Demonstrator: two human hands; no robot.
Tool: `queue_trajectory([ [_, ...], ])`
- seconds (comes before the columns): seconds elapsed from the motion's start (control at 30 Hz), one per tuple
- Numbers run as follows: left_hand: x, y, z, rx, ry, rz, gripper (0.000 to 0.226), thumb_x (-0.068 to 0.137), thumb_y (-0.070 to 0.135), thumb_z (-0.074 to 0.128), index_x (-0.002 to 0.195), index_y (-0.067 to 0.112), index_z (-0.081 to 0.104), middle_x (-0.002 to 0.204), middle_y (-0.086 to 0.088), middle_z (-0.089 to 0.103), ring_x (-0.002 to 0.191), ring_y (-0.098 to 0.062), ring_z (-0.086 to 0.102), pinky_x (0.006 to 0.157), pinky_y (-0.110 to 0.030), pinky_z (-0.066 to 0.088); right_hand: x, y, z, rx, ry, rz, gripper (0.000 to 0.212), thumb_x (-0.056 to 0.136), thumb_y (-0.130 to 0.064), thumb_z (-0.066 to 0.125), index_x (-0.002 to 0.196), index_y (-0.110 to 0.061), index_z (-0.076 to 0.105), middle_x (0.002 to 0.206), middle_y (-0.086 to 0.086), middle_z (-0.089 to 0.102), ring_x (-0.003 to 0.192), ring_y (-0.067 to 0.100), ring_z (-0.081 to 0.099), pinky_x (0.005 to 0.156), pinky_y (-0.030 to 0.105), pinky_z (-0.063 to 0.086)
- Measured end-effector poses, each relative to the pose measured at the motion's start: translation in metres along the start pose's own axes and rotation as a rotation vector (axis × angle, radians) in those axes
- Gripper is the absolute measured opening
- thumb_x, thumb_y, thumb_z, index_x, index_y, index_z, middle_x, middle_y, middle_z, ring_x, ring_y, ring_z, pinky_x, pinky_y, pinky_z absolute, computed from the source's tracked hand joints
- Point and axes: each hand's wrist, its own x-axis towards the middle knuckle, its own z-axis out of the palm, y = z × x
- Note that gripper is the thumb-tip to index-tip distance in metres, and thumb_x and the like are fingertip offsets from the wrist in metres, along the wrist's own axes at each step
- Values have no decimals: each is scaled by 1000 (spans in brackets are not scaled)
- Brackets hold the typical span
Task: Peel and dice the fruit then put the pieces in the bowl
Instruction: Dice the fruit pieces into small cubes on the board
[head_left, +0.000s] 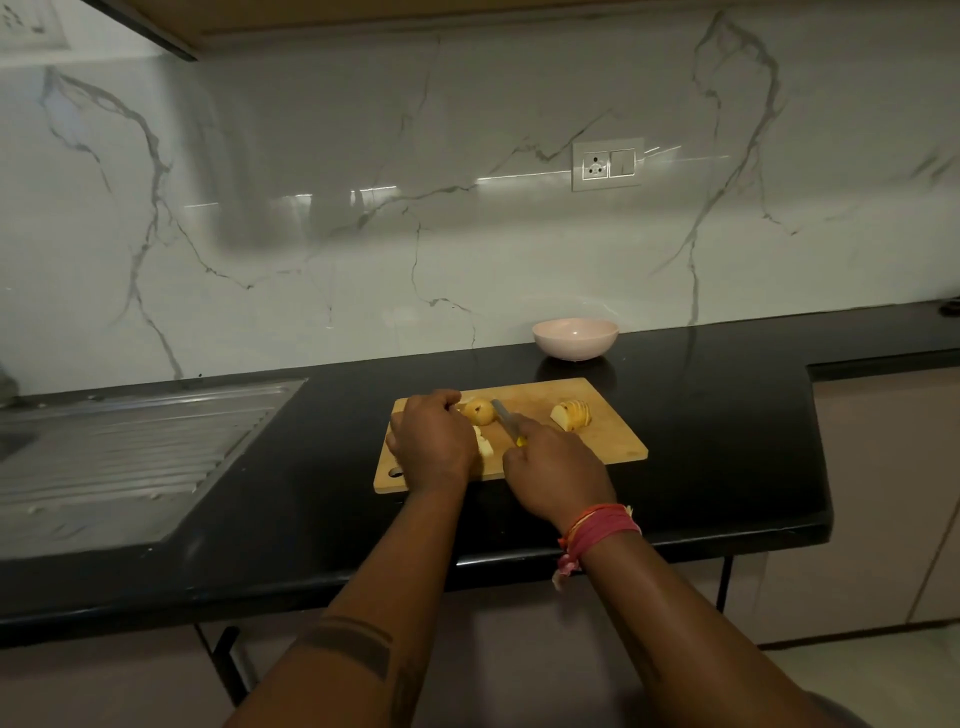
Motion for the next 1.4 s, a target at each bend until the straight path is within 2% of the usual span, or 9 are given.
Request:
queue_trajectory([
  [0.23, 30, 5, 8, 497, -267, 110, 31, 101, 34, 51, 122, 20, 70, 120, -7, 68, 114, -28, 58, 97, -42, 44, 5, 1, 2, -11, -6, 26, 56, 98, -33, 44, 152, -44, 35, 109, 3, 67, 80, 16, 52, 70, 32, 50],
  [0.37, 43, 6, 15, 571, -404, 83, 33, 102, 41, 51, 115, 16, 68, 114, -7, 68, 106, -26, 62, 95, -43, 45, 3, 4, 3, 0, 17, 5, 55, 98, -33, 44, 151, -43, 36, 108, 2, 67, 81, 16, 52, 70, 33, 50],
  [0.57, 61, 5, 15, 476, -451, -15, 23, 92, 24, 67, 112, 15, 68, 112, -9, 68, 104, -29, 63, 92, -43, 53, 1, 6, 1, 49, 22, 8, 53, 99, -33, 44, 151, -39, 38, 113, 2, 67, 88, 17, 56, 73, 33, 51],
  [0.77, 62, 2, 16, 176, -295, 0, 31, 87, 6, 74, 116, 15, 70, 117, -6, 69, 108, -23, 64, 90, -34, 56, 1, 7, -3, 171, 64, 25, 51, 99, -29, 45, 149, -37, 44, 105, 1, 66, 78, 13, 55, 68, 32, 51],
  [0.87, 47, 19, 12, -100, -245, 99, 20, 91, 11, 73, 110, 18, 74, 111, 0, 72, 102, -16, 67, 85, -26, 52, 0, 7, -5, 303, 110, 66, 50, 99, -26, 47, 147, -39, 46, 91, -5, 60, 73, 9, 57, 65, 31, 54],
  [0.93, 33, 32, 12, -214, -278, 206, 16, 90, 12, 75, 102, 22, 73, 102, 4, 72, 95, -11, 67, 82, -24, 53, 2, 8, -8, 380, 168, 114, 48, 101, -25, 48, 148, -36, 47, 99, -2, 62, 74, 7, 54, 64, 30, 49],
  [1.03, 7, 37, 19, -163, -380, 394, 18, 86, 6, 74, 97, 21, 72, 101, 5, 67, 91, -10, 63, 78, -16, 47, 1, 11, -11, 434, 239, 182, 47, 102, -27, 48, 149, -34, 47, 122, 3, 65, 86, 12, 58, 72, 31, 49],
  [1.13, -12, 29, 25, -60, -468, 526, 14, 86, 10, 75, 95, 21, 73, 101, 4, 71, 93, -12, 64, 83, -28, 52, -10, 13, -11, 466, 270, 186, 49, 102, -28, 47, 151, -35, 44, 126, 2, 65, 97, 19, 65, 80, 36, 57],
  [1.4, -12, 13, 16, -77, -481, 398, 14, 93, 28, 67, 102, 22, 76, 105, 4, 68, 96, -12, 61, 90, -39, 53, -10, 16, -13, 282, 169, 182, 50, 102, -30, 47, 152, -32, 43, 121, 5, 67, 90, 18, 61, 70, 27, 47],
])
